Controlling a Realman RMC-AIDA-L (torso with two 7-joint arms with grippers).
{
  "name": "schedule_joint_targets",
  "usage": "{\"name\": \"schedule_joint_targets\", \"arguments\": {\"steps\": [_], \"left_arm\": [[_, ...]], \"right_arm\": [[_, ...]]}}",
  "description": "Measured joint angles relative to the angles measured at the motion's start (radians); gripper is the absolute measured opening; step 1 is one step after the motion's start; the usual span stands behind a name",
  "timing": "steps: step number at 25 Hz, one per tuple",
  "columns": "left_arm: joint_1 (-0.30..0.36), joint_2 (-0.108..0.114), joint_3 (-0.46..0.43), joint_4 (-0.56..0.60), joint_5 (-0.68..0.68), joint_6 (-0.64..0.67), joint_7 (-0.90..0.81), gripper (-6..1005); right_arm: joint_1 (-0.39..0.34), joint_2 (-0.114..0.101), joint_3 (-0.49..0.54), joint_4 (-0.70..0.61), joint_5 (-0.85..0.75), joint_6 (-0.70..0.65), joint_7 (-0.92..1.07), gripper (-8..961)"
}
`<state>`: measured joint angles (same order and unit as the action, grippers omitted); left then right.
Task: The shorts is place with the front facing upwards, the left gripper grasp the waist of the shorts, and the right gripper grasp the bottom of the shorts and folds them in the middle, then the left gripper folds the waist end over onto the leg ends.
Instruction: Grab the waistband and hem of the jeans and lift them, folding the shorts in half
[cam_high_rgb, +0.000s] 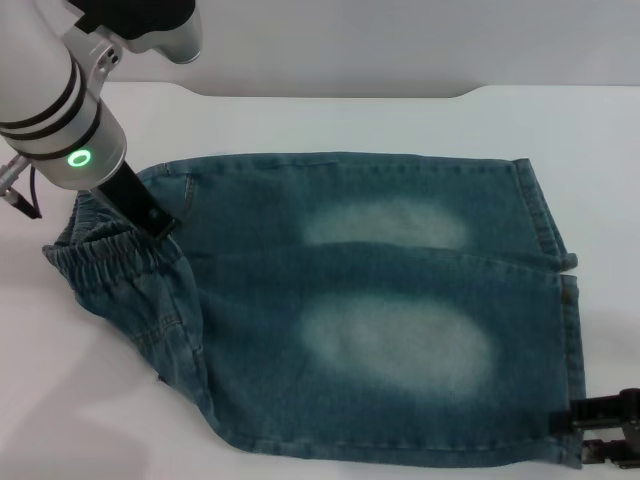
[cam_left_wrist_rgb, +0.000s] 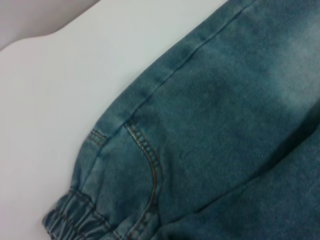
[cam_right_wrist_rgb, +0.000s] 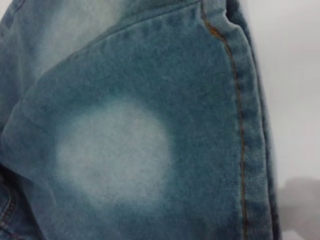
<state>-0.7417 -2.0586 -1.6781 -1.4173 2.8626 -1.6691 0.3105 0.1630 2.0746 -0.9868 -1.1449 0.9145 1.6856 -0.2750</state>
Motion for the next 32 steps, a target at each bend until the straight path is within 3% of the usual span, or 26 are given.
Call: {"name": "schedule_joint_targets", "arguments": {"steps": [26,32], "left_arm": [[-0.005,0.002,-0.007,-0.011,0.001,0.006,0.016,34],[-0.004,0.002,-0.008,-0.010,0.001,0.008,0.018,34]], "right_arm": [[0.049,0.002,-0.030,0.039,0.075,-0.011,-0.017,646],[0.059,0.002,-0.046,0.038,0.079,-0.022,-0.044,456]]}}
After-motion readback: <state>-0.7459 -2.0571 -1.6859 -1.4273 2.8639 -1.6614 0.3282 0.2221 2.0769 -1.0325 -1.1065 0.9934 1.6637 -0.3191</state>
